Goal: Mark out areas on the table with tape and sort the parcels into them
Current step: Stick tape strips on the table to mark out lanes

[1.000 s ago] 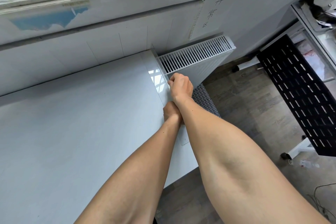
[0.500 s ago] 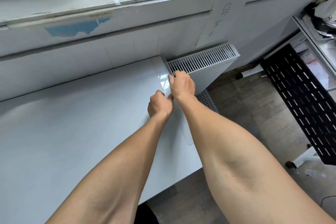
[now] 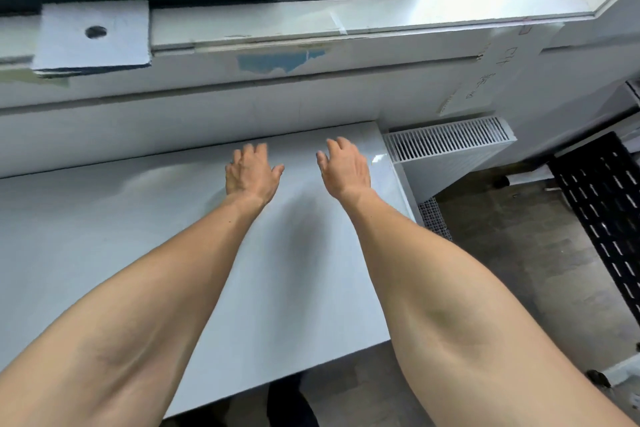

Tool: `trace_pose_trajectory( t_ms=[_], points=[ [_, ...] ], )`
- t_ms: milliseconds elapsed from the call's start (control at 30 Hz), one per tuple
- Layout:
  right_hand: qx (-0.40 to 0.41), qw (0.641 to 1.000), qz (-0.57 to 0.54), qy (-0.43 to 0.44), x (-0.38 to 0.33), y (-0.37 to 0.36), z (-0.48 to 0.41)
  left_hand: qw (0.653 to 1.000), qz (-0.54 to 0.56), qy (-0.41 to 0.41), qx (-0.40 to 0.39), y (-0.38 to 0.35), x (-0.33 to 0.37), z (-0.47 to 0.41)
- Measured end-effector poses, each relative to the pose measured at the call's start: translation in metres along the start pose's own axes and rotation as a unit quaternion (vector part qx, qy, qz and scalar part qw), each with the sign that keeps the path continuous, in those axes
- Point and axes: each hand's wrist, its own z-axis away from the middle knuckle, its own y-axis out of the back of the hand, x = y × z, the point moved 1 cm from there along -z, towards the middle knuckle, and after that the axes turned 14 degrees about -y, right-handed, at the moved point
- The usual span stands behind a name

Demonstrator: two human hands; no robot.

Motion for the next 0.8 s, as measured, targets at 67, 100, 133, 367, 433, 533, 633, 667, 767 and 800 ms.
trace_pose_trajectory(
  t_ms=[67,100,133,367,433,533,633,667,767,800],
  points=[
    [-0.001,1.000,0.003,0.020,-0.026,-0.007,0.011,1.000,-0.007,0.008,0.007,0.013,-0.019,0.009],
    [-0.002,1.000,0.005,0.031,-0.040,-0.010,0.018,1.000,-0.009,0.013,0.012,0.021,-0.029,0.014],
    [-0.003,0.999,0.008,0.043,-0.054,-0.014,0.024,1.000,-0.010,0.017,0.017,0.028,-0.040,0.020],
    [-0.010,0.992,0.043,0.121,-0.144,-0.036,0.069,0.998,-0.016,0.053,0.034,0.070,-0.126,0.068],
    [-0.015,0.989,0.051,0.141,-0.172,-0.045,0.085,0.996,-0.014,0.073,0.038,0.082,-0.154,0.085],
    [-0.029,0.983,0.062,0.172,-0.214,-0.059,0.108,0.994,-0.009,0.102,0.045,0.098,-0.194,0.109],
    [-0.045,0.975,0.077,0.205,-0.261,-0.077,0.135,0.990,-0.010,0.133,0.054,0.114,-0.238,0.136],
    [-0.053,0.972,0.083,0.214,-0.277,-0.083,0.145,0.988,-0.012,0.143,0.057,0.120,-0.252,0.145],
    [-0.075,0.962,0.108,0.239,-0.319,-0.102,0.169,0.983,-0.014,0.173,0.059,0.133,-0.292,0.170],
    [-0.078,0.959,0.117,0.247,-0.333,-0.108,0.178,0.981,-0.014,0.184,0.057,0.137,-0.305,0.178]
  ],
)
